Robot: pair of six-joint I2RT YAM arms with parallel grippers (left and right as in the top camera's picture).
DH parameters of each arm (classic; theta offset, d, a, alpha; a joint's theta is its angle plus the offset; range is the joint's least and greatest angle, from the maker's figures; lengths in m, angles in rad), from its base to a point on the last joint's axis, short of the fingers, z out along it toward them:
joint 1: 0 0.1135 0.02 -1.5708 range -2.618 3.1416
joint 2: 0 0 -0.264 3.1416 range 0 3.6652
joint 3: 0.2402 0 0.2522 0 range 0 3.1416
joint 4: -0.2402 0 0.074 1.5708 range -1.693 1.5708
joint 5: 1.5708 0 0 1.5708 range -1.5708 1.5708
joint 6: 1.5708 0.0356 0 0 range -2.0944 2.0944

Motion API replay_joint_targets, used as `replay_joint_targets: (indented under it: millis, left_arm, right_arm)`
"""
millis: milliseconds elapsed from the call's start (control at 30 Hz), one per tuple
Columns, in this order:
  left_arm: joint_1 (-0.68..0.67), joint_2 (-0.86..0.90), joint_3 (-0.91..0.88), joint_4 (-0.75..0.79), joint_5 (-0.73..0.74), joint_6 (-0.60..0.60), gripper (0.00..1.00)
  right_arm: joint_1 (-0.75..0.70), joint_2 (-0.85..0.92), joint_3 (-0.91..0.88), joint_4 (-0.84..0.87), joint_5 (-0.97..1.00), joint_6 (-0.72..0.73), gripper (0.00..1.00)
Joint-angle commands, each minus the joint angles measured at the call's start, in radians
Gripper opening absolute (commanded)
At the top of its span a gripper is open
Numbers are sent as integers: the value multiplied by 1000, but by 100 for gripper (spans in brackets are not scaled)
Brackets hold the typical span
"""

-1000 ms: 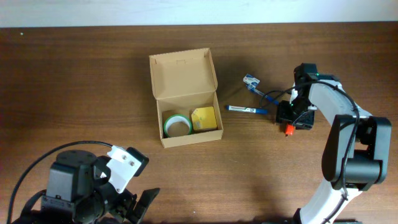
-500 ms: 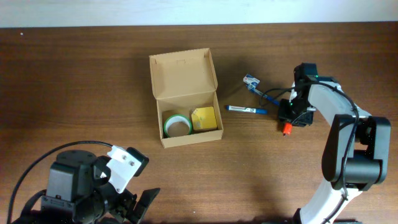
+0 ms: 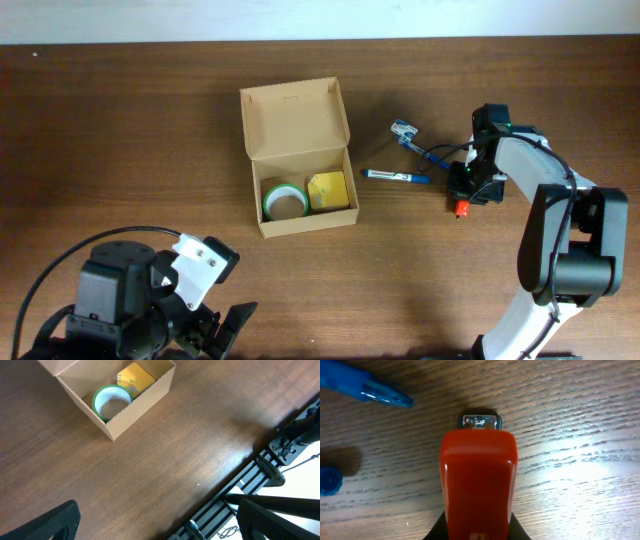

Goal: Pack container
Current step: 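Close the right gripper on the red stapler and lift it, then carry the red stapler over the box with the right gripper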

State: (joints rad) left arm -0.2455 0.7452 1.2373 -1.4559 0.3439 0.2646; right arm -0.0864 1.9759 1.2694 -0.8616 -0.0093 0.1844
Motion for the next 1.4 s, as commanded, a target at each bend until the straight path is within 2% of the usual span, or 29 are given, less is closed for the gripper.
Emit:
replay_joint_targets:
  millis: [0,267,667,1033,1267,1367]
  left_arm:
    - [0,-1,11,0,18,-10,100]
    - [0,-1,11,0,18,-10,100]
    - [0,0,11,0,18,-10,99]
    - [0,-1,11,0,18,-10,100]
    - [0,-1,11,0,18,-10,99]
    - [0,-1,11,0,18,-10,99]
  right_arm:
    - [-6,13,-7,-24,9,8,4]
    - [-5,-44,113,-149,-2,4,4]
    - [29,-224,277,-220,-94,-39,4]
    - [304,-260,360,-172,-100,-187,4]
    - [483,-258,360,-88,-100,-398,4]
    - [542,-251,359,-57,-100,-533,4]
